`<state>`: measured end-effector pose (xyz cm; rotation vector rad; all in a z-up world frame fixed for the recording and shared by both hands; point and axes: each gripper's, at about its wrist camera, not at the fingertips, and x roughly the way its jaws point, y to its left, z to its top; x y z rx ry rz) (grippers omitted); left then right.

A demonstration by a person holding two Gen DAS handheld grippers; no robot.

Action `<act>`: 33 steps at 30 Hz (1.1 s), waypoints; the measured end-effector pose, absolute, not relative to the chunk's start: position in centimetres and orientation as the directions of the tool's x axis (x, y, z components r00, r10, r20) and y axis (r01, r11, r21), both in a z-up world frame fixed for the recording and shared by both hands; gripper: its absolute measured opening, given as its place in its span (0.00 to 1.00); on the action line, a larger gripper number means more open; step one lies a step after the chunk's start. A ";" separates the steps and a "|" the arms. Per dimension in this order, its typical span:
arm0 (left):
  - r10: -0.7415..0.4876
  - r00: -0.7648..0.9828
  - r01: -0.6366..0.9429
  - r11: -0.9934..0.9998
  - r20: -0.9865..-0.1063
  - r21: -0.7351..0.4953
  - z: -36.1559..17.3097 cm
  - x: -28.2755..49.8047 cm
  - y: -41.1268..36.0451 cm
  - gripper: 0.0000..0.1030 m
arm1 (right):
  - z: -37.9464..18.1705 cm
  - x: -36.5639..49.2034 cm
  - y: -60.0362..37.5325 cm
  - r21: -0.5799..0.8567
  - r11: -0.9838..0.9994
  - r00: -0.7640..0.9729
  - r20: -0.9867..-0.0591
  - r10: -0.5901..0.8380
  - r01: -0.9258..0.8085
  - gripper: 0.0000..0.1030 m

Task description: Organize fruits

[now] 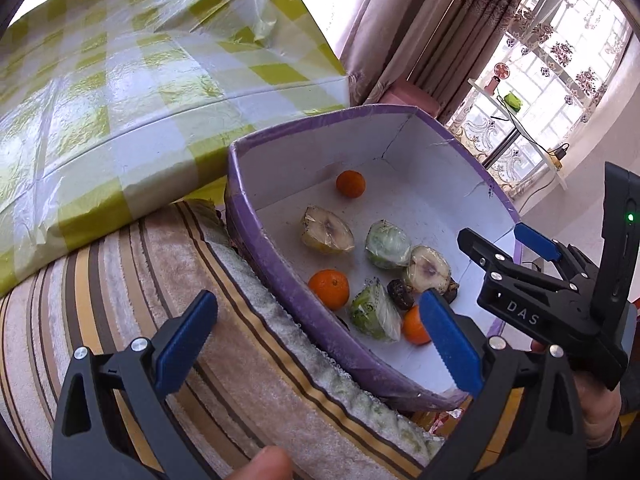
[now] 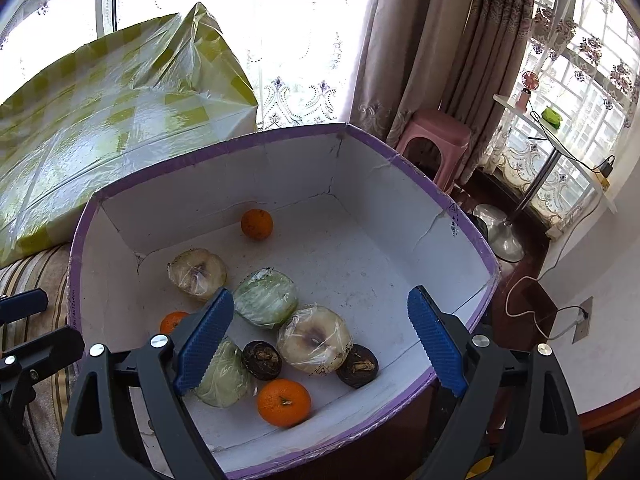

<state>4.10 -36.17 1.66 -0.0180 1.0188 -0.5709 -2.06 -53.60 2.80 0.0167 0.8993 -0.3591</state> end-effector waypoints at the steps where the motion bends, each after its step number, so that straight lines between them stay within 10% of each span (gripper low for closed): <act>1: -0.450 0.416 0.447 0.858 -0.791 -0.253 2.1 3.8 -36.2 0.98 | 2.8 -2.1 -53.5 -0.137 0.940 0.565 -0.769 -0.300 0.313 0.83; 33: -0.414 0.484 0.510 0.850 -0.771 -0.136 0.9 4.4 -40.7 0.98 | 0.9 -2.5 -55.5 -0.135 0.913 0.503 -0.799 -0.330 0.385 0.84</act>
